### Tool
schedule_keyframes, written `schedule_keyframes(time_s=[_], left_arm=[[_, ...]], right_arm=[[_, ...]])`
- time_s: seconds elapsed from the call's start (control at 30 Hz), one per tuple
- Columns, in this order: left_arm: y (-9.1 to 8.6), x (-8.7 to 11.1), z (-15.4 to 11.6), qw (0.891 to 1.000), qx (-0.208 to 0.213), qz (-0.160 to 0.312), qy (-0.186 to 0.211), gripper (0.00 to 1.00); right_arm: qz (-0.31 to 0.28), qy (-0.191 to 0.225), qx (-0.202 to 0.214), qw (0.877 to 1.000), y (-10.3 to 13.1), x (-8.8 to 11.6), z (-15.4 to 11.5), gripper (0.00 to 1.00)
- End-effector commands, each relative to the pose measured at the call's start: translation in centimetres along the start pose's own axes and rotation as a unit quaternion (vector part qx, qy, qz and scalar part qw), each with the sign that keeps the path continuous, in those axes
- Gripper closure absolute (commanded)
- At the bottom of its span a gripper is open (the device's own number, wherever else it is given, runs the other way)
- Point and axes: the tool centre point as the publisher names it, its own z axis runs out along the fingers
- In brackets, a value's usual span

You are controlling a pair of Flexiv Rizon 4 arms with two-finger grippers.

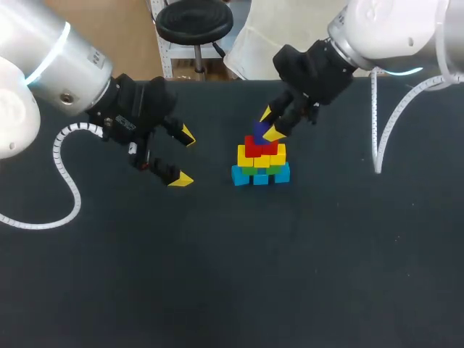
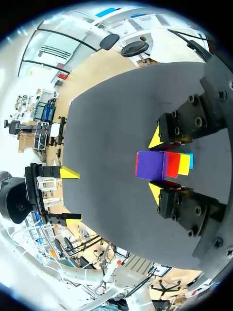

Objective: Place the blue cubes, place green cubes on the blue cubes, place the yellow cubes on the green cubes, then place the red cubes on the yellow cubes, and place purple cube on the red cubes.

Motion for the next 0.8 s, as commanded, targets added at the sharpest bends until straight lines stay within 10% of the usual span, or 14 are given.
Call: schedule_keyframes(time_s=[0.03, 0.23, 0.33, 0.8], left_arm=[[0.0, 0.1, 0.0, 1.000, 0.000, 0.001, -0.001, 0.00], [0.0, 0.1, 0.0, 1.000, 0.000, 0.001, -0.001, 0.00], [0.0, 0.1, 0.0, 1.000, 0.000, 0.001, -0.001, 0.00], [0.0, 0.1, 0.0, 1.000, 0.000, 0.001, -0.001, 0.00]], right_arm=[[-0.001, 0.000, -0.002, 1.000, -0.1, 0.0, 0.0, 0.58], [-0.001, 0.001, -0.002, 1.000, -0.1, 0.0, -0.1, 0.50], [0.001, 0.002, 0.000, 1.000, -0.1, 0.0, -0.3, 0.00], [0.044, -0.049, 0.042, 0.997, 0.0, 3.8, -5.2, 0.00]])
